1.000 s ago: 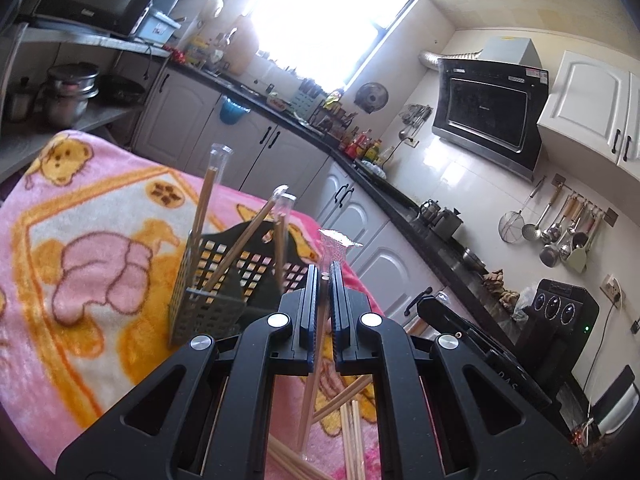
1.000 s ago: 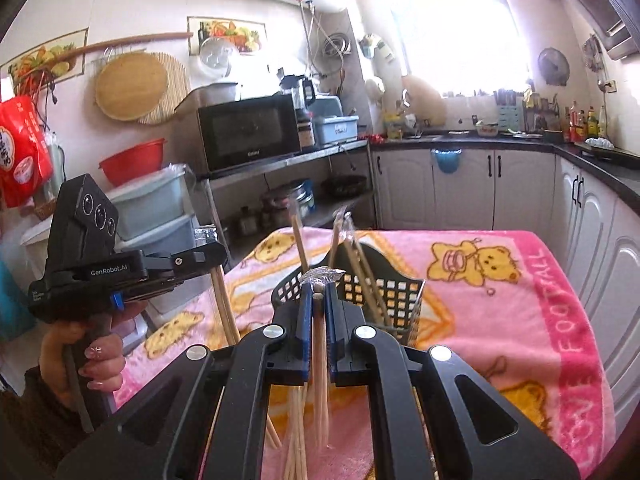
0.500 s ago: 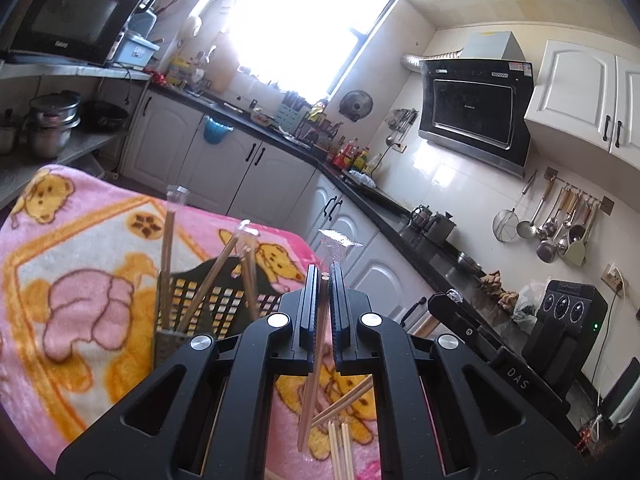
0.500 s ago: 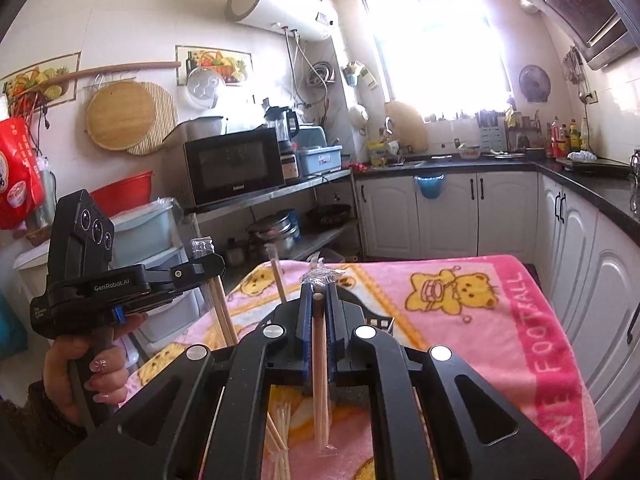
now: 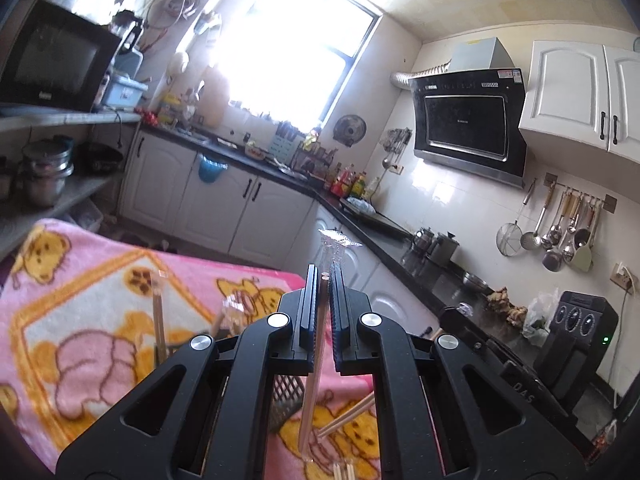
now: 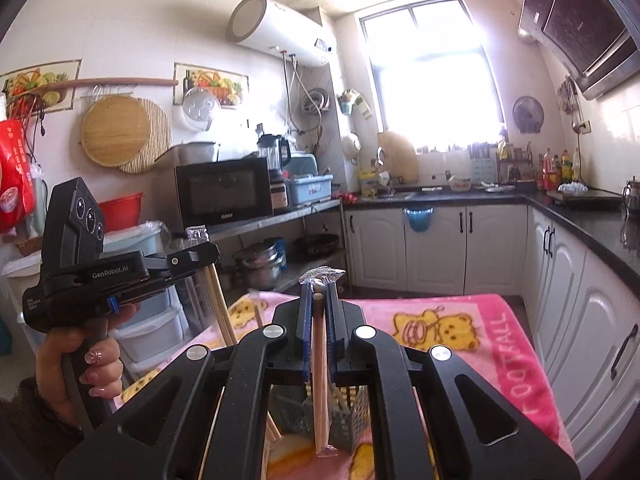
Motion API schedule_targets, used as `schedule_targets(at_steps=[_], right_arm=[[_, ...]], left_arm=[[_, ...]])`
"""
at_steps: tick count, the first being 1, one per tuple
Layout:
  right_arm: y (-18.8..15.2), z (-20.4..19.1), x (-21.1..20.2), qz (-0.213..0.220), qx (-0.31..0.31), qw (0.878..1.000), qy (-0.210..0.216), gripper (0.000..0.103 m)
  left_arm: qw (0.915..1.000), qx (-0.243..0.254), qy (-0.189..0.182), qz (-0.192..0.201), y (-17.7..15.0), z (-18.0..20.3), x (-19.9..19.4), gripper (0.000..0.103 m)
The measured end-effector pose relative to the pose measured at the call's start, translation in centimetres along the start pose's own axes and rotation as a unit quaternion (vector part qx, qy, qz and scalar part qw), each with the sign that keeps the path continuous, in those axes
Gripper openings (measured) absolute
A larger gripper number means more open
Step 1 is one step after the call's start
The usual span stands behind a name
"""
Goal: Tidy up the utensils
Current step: 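Lift both held bundles upright and carry them over the green caddy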
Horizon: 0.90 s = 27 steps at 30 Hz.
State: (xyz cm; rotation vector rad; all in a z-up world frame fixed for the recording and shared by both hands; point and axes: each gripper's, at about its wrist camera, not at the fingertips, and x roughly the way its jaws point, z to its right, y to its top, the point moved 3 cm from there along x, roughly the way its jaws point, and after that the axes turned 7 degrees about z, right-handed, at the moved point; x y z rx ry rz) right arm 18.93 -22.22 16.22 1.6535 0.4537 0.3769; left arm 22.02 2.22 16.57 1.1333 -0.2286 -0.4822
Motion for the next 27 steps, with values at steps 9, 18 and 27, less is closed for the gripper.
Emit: schedule_targets(at_steps=[9,18,27], right_arm=[[2.7,-0.1,0.9,0.038,-0.012,0.999,0.008,0.006],[4.7,-0.1,2.1,0.068,-0.021,0.997,0.01,0.006],[4.5,0.0,4.2,0.079,-0.04,0.996,-0.004,0.006]], left_arm=[[0.9988,0.023,0.024,0.037,2.7,0.1,0.9,0.003],[0.9964,0.037,0.051,0.057,3.9,-0.8,1.8,0.003],[0.9957,0.021,0.067,0.06,2.7,-2.5,3.0,0.003]])
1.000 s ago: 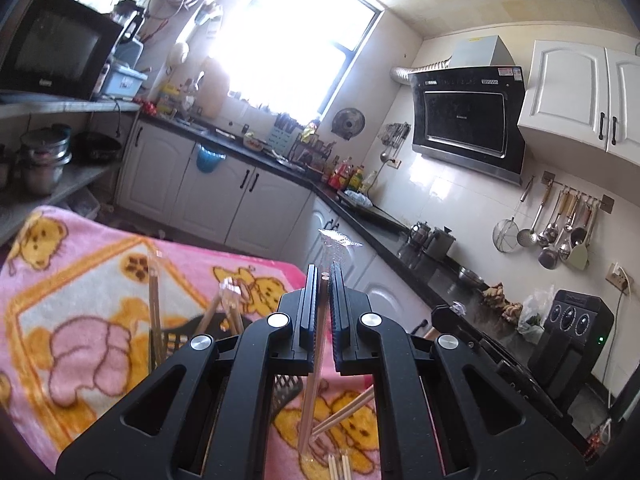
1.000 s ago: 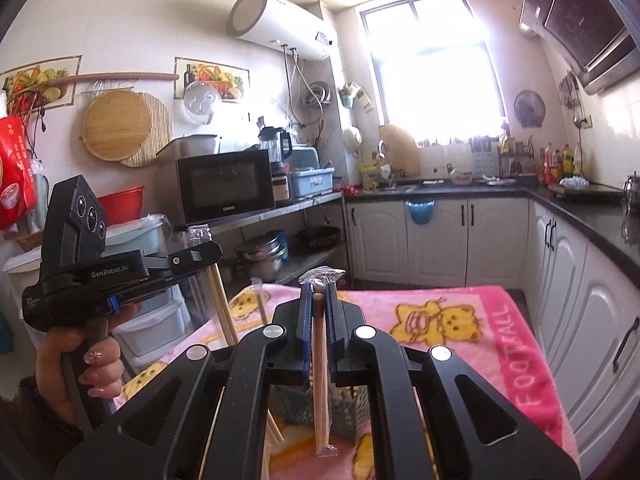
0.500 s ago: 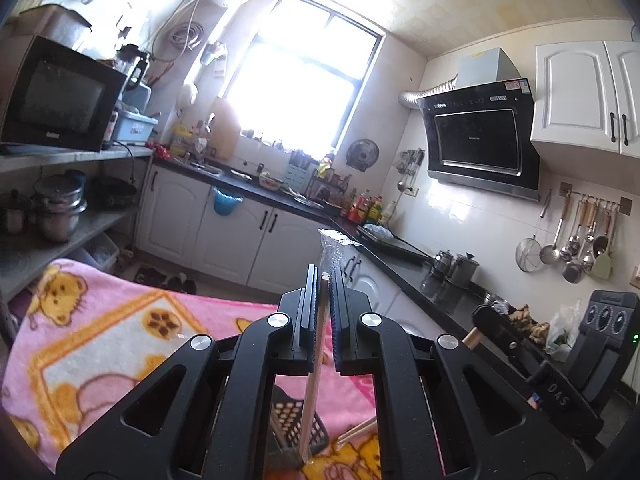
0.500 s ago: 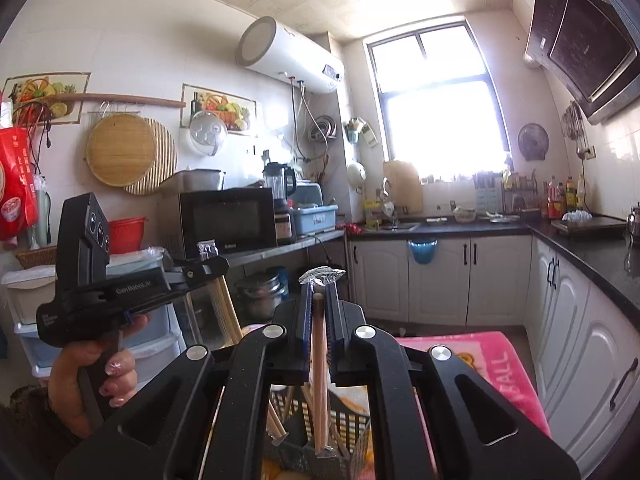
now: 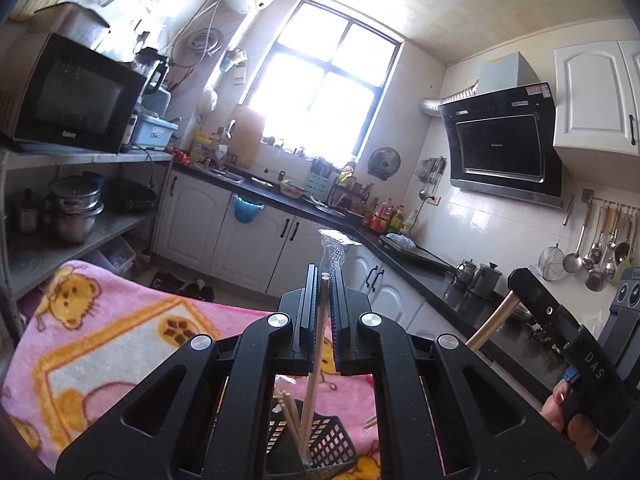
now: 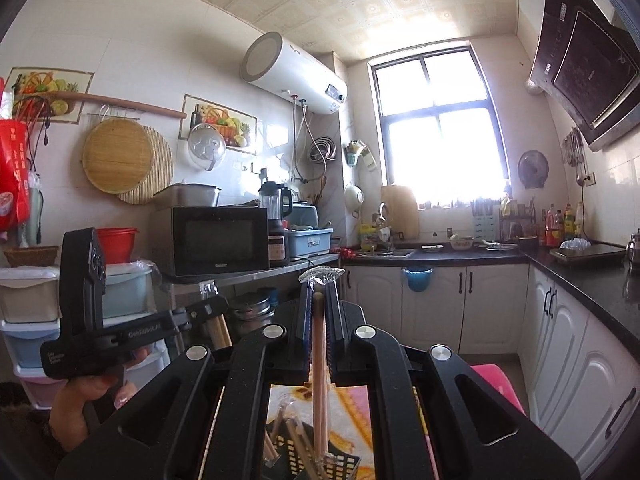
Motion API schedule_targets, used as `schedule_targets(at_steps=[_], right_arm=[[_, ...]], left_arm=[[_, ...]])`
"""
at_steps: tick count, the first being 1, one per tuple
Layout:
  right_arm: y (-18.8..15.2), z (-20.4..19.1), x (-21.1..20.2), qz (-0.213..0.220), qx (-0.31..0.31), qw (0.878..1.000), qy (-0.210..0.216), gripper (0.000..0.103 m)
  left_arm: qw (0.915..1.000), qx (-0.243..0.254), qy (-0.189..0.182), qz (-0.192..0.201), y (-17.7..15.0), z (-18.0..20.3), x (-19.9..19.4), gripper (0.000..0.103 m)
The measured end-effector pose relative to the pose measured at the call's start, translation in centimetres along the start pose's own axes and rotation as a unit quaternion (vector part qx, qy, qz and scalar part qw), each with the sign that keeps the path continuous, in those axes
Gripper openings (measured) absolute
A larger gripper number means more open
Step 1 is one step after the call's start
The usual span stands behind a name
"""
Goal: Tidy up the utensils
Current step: 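Lift both held bundles upright and carry them over the green caddy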
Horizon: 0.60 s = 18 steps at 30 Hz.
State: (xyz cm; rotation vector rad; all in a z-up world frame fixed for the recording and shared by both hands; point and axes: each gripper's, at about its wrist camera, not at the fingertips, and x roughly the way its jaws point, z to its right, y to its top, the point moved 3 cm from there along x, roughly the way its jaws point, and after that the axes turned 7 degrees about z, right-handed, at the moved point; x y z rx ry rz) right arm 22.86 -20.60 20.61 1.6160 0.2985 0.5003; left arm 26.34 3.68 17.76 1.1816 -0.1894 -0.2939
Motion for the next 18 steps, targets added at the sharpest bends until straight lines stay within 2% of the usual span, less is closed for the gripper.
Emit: schedule_targets(at_steps=[6,18], right_arm=[[-1.7,-0.1,1.5,-0.016,0.001,1.0,-0.003,0.006],[-4.8,-0.6,2.9,-0.036,0.001,0.999,0.002,0.006]], left_arm=[[0.9999,-0.007,0.011,-0.004,-1.4,-0.9,0.8,0.003],[0.9996,0.01,0.025,-0.003,-4.8,-1.2,1.5,0.003]])
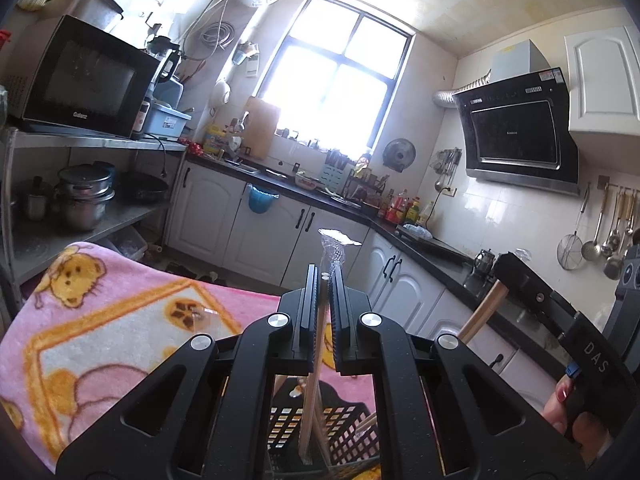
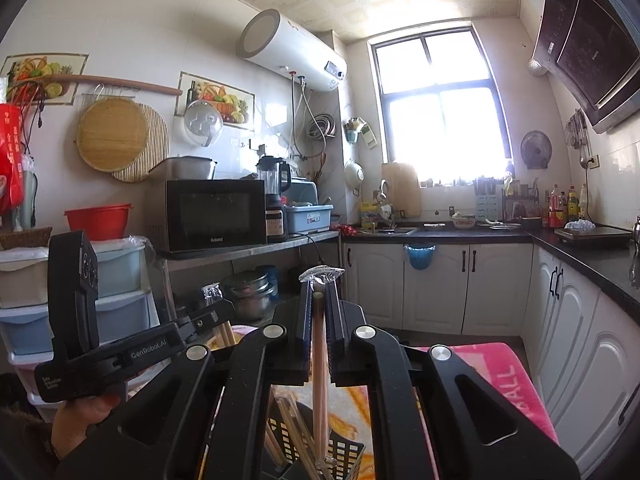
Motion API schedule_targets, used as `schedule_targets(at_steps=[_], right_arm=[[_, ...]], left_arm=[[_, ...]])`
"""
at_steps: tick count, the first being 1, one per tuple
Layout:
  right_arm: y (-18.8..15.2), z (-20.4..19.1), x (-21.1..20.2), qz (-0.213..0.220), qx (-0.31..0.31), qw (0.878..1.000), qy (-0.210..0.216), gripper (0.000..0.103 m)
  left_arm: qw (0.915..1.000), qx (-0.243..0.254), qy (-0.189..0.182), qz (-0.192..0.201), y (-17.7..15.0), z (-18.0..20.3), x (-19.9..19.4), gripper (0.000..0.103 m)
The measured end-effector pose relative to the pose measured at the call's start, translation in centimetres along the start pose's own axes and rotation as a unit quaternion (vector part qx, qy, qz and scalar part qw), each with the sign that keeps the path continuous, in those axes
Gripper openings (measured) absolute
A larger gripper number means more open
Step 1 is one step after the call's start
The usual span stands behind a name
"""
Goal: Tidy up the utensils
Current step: 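Lift both held bundles upright and carry them over the green caddy, then lower the bundles into the caddy and open both tools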
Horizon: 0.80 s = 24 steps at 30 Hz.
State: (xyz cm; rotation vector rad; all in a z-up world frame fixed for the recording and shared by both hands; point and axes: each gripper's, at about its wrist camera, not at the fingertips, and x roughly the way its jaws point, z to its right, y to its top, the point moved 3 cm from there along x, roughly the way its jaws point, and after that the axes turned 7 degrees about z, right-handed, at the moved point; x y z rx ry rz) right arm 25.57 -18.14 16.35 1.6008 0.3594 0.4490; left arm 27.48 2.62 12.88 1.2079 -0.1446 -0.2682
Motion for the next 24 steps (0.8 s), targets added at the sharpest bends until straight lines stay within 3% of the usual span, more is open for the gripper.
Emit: schedule_targets(at_steps=[24], right_arm=[[-5.6,0.9,2.3,-0.046,0.0,0.999,-0.021,0.006]], left_arm=[[0.9991,0.016,-0.004,-0.039,-4.5,-0.6,1.3,0.003]])
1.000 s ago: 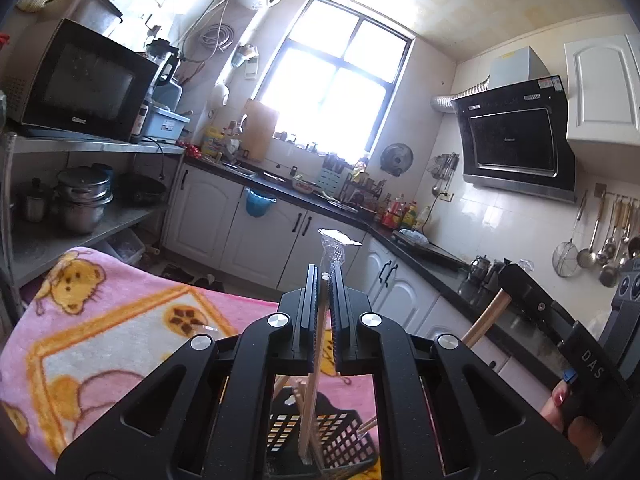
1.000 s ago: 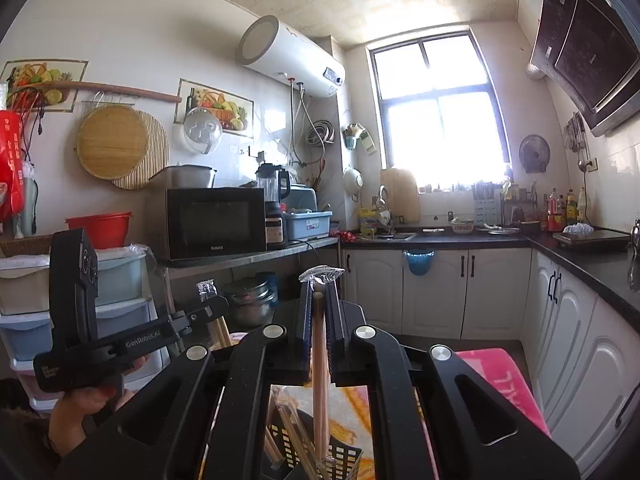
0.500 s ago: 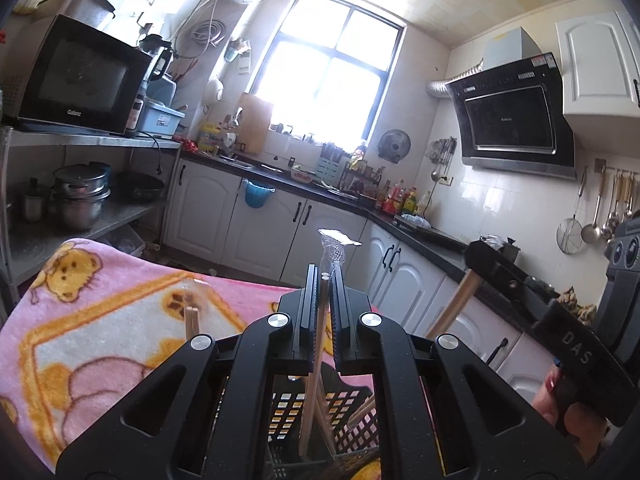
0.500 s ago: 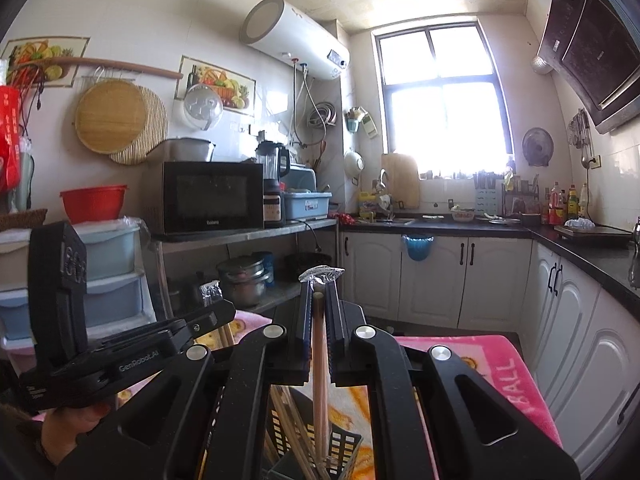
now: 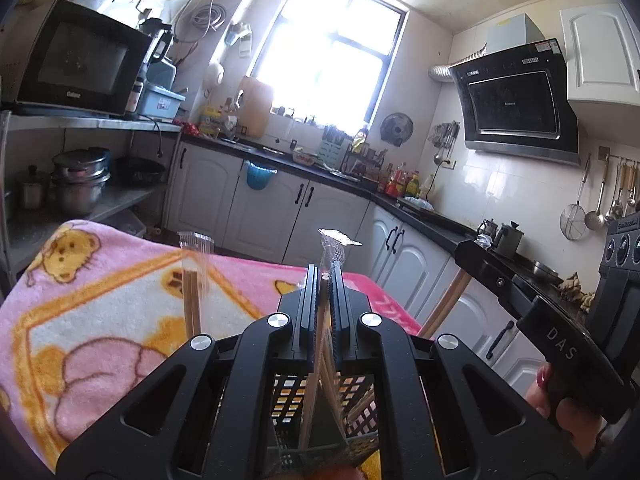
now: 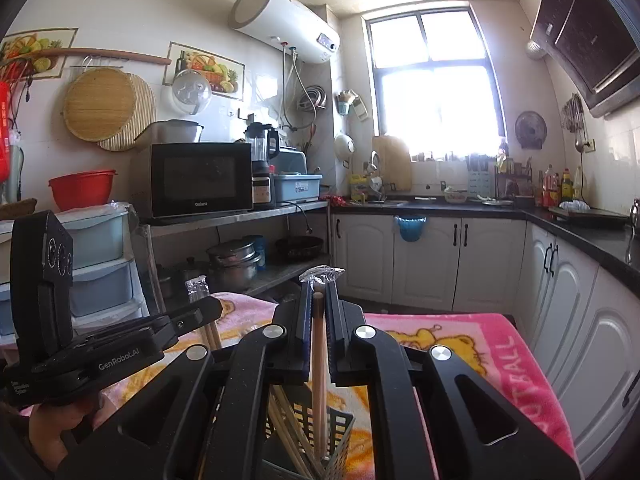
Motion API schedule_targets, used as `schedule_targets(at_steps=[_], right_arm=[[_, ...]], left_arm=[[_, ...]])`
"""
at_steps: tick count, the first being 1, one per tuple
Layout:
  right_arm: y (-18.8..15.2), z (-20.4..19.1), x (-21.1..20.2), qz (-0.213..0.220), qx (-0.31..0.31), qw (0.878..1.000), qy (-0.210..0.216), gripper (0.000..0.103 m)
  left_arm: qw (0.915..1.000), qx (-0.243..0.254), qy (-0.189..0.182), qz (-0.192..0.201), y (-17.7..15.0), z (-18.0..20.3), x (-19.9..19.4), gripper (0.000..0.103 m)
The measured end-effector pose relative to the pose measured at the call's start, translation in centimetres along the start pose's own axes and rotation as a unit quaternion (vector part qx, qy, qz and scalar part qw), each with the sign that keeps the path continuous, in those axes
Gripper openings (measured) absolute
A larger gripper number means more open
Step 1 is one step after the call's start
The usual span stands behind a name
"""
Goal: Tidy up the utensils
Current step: 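Lower the bundles into the caddy and open both tools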
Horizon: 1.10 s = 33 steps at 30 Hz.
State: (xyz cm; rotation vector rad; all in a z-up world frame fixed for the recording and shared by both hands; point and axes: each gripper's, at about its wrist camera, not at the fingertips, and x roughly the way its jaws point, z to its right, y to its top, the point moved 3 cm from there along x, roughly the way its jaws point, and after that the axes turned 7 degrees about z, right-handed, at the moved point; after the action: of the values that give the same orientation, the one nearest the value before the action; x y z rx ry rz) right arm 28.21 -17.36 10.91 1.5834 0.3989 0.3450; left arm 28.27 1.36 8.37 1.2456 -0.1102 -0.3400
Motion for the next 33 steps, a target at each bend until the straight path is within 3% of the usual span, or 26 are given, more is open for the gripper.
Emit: schedule_targets(at_steps=[12,23,27,33], right_arm=[[-2.0,0.3,0.1,-0.035,0.013,0.999,-0.006,0.007],[-3.1,0.8,-0.5,-0.064,0.043,0.997,-0.006,0.031],[-3.3,0.8,-1.1,-0.069,0.047,0.996,-0.005,0.036],[-3.5,0.9,-2.0,-0.076,0.052,0.996,-0.007,0.042]], left_arm=[[0.9991,-0.01,0.0,-0.042,-1.7,-0.3,0.4,0.003],[0.998,-0.017,0.003,-0.061,-1.9,-0.7,-0.2,0.005],[0.9974,-0.027,0.006,-0.067,-1.9,-1.0,-0.6,0.025],[0.9975,-0.03,0.003,-0.064,-2.0,-1.3,-1.6,0.041]])
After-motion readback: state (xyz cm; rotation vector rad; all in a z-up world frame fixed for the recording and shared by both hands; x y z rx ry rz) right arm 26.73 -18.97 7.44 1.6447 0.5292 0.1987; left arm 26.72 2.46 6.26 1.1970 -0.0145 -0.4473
